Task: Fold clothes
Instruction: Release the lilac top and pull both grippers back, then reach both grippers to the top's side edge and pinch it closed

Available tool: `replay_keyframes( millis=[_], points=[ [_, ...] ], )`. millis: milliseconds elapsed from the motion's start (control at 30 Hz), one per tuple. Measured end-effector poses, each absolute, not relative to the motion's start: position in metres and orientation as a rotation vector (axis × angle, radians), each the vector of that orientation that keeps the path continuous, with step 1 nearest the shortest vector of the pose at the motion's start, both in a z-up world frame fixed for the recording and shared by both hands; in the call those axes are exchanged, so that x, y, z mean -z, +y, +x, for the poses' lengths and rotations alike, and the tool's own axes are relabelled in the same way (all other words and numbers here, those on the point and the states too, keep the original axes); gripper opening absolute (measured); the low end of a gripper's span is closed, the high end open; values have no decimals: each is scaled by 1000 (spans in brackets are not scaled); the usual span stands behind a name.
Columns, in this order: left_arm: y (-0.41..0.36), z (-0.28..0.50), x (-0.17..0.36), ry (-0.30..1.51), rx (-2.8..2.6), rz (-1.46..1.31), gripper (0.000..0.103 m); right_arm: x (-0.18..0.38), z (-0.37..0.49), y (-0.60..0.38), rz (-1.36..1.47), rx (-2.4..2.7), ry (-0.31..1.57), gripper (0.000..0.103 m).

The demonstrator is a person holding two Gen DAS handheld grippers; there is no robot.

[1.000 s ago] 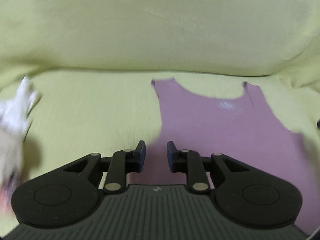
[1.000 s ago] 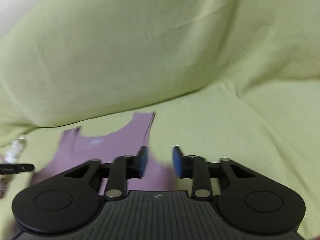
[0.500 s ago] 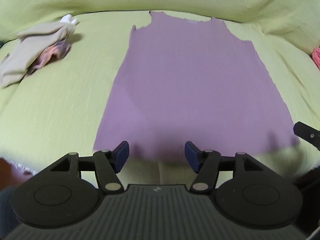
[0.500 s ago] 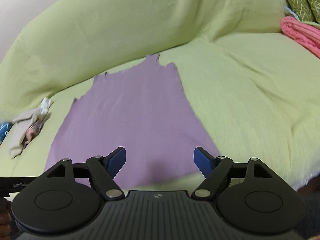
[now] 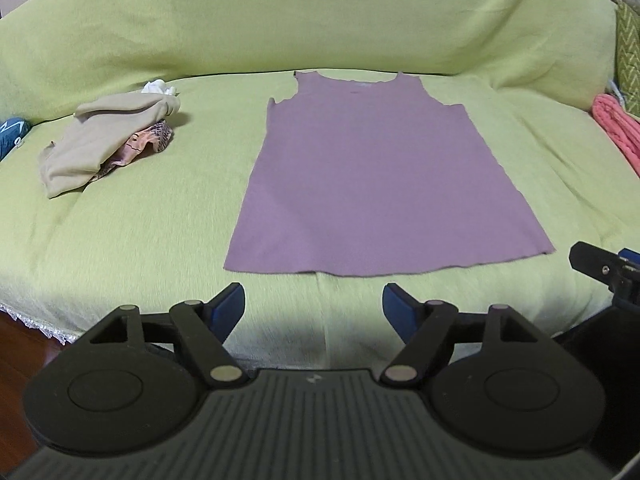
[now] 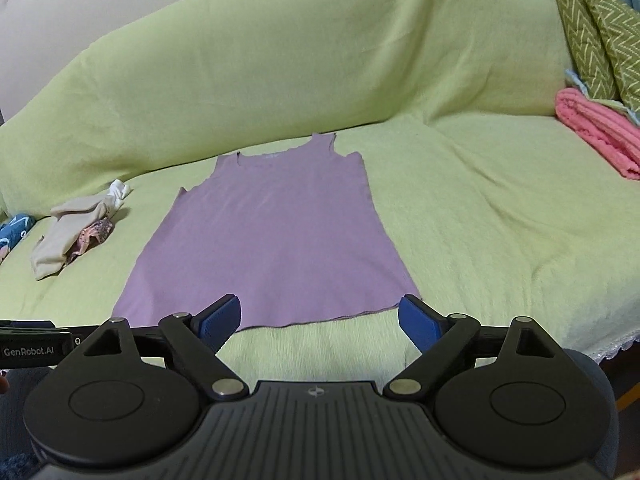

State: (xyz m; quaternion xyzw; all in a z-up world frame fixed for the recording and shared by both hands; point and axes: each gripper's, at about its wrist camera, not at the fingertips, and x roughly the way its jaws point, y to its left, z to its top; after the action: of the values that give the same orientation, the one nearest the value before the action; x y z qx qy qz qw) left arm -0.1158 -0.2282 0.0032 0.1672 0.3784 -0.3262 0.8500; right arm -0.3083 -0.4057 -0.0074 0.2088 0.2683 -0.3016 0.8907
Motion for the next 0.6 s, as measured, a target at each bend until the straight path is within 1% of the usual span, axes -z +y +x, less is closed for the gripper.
replay_keyframes(
  millis=[333,600],
  points=[
    [-224,-130,-12,769,690,373,73,-1,-323,-403,452,633,526,90],
    [-232,-131,-7,782,708,391,75,6,-322,-408,472,631,538,91]
  ],
)
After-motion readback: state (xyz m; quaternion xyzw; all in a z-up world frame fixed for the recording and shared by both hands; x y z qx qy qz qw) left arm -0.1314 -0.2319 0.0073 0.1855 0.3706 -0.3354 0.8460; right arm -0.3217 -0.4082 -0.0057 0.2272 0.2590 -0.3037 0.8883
